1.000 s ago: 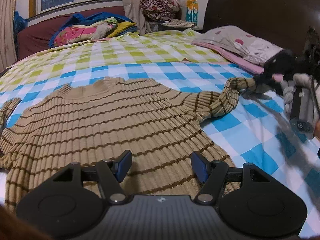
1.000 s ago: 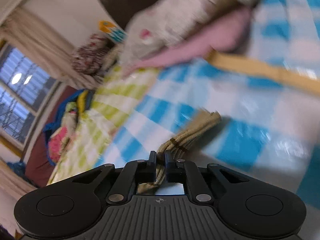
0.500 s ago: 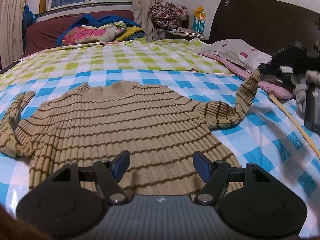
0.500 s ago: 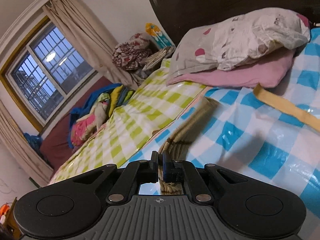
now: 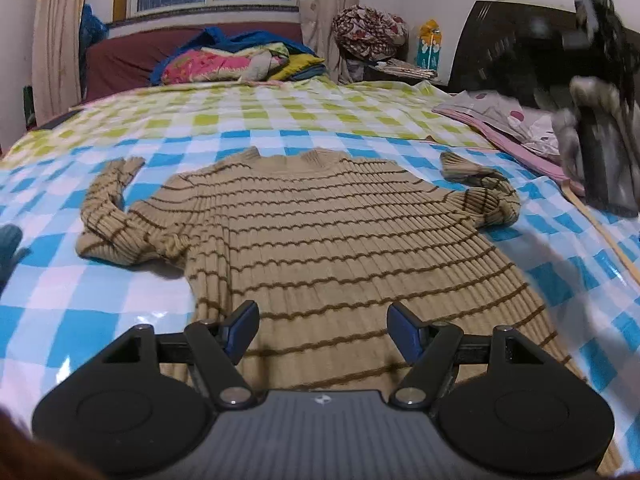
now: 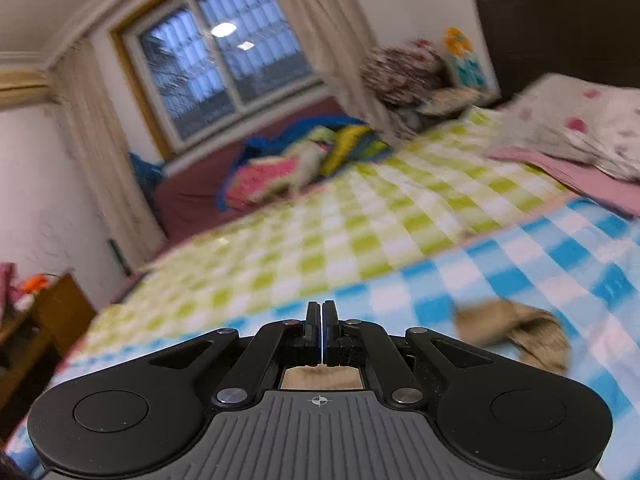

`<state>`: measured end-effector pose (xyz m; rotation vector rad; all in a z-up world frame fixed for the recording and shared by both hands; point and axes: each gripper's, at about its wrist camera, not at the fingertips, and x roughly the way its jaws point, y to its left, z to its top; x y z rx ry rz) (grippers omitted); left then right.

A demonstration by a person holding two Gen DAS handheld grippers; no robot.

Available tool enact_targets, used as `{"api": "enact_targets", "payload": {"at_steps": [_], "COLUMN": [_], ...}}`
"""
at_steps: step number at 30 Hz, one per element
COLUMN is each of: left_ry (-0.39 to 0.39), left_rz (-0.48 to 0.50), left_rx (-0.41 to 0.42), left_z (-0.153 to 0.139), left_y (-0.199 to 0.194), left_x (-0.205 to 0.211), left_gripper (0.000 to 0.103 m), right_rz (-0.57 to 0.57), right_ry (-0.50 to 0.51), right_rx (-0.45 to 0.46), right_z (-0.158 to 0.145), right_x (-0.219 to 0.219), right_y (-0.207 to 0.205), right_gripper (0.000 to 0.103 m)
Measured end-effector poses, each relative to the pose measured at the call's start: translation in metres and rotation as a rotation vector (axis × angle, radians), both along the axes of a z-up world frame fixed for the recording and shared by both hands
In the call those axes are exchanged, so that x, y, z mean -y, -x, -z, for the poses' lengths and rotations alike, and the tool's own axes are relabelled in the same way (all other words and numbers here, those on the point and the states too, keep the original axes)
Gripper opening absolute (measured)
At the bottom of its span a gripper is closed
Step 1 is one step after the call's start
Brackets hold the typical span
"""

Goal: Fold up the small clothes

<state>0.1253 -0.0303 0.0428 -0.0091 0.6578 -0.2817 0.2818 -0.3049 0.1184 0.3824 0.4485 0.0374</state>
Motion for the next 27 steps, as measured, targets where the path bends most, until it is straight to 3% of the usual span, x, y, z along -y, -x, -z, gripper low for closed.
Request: {"api": "enact_targets", "payload": {"at_steps": [6, 8, 11, 18, 21, 24, 27], "left_ry": [0.039, 0.045, 0.062, 0.069, 0.072, 0.092, 0.111], "left_rz": [0.020, 0.029, 0.042, 0.079, 0.081, 0.078, 0.092], "left_rx": [-0.014, -0.019, -0.026, -0.016, -0.018, -0.018, -0.004], "left_z": [0.005, 0.007, 0.009, 0.008, 0.007, 0.006, 0.002], "left_y": [-0.020, -0.028, -0.039, -0.059, -0.064, -0.067, -0.065], "left_x": [0.016, 0.024, 0.035, 0.058, 0.065, 0.071, 0.079], "left_gripper": [0.076, 0.076, 0.076, 0.076, 0.076, 0.076, 0.076], "right_rz": [0.193, 0.206, 0.192, 0.152, 0.202, 0.449, 0.511], "right_ry": [0.077, 0.131, 0.225, 0.278, 0.240, 0.172, 0.143], "right_rx": [-0.167, -0.188, -0.249, -0.362, -0.350, -0.278, -0.219], "right_z": [0.038, 0.047, 0.064, 0.094, 0.093, 0.087, 0.086], "right_x": [0.051, 0.057, 0.057, 0.069, 0.089, 0.119, 0.129], "right_y": [-0.024, -0.035, -0.054, -0.083, -0.085, -0.062, -0.038], "right_gripper": [0.009, 0.012, 0.028, 0.027, 0.026, 0.029, 0.029]}}
